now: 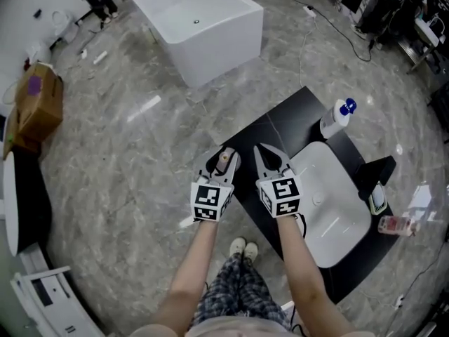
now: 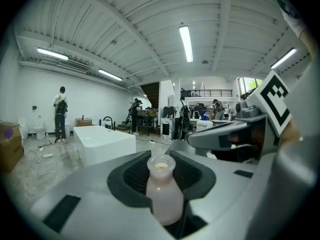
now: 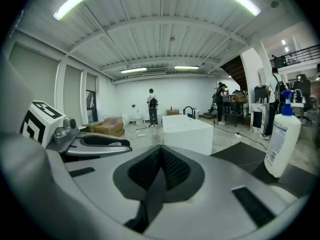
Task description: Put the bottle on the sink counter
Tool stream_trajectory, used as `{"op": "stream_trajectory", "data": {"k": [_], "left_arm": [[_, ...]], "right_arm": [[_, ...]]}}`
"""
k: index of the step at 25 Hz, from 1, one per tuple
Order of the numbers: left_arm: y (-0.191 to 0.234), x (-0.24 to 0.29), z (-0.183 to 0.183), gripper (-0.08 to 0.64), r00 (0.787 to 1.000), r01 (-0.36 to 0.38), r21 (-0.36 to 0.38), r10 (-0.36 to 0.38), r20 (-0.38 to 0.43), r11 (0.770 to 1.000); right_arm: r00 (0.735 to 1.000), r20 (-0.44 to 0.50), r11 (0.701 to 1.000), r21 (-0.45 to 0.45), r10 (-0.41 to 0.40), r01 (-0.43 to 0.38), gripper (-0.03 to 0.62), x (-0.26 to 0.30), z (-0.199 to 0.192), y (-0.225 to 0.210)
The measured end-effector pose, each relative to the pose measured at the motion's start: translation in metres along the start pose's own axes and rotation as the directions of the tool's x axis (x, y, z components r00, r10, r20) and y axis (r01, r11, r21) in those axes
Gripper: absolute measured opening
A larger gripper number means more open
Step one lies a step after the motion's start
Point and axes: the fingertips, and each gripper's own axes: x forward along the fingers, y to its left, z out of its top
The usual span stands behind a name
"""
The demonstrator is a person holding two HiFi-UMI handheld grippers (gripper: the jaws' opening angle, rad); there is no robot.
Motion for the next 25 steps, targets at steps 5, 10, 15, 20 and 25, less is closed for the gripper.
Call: {"op": "stream_trajectory", "data": {"k": [5, 10, 15, 20, 25], "left_arm": [[-0.001, 0.011, -0.019, 0.133, 1.0, -0.002, 0.004, 0.002, -0.029, 1.0], [-0.001, 0.016, -0.025, 0.134, 0.999, -0.006, 0.011, 0.007, -0.037, 1.0], [-0.006, 0.022, -0.026, 0.135, 0.999, -0.013, 0.056, 0.015, -0.032, 0.998], [-0.008, 0.023, -0.027, 0.138, 0.999, 0.014, 0.064, -0.012, -0.038, 0.998], [-0.012, 0.014, -0.019, 0.191, 0.999, 0.025, 0.025, -0.026, 0.019, 0.999]], "right_arm": [[0.999, -0.028, 1.0, 0.0, -0.014, 0.014, 0.015, 0.002, -0.017, -0.004], [0.999, -0.031, 1.0, 0.019, -0.022, 0.023, 0.015, 0.0, -0.024, -0.009], [0.999, -0.032, 0.999, 0.036, -0.038, 0.039, 0.015, -0.004, -0.03, -0.017], [0.998, -0.029, 0.997, 0.051, -0.055, 0.056, 0.015, -0.01, -0.033, -0.021], [0.998, -0.029, 0.996, 0.057, -0.06, 0.061, 0.015, -0.017, -0.034, -0.021]]}}
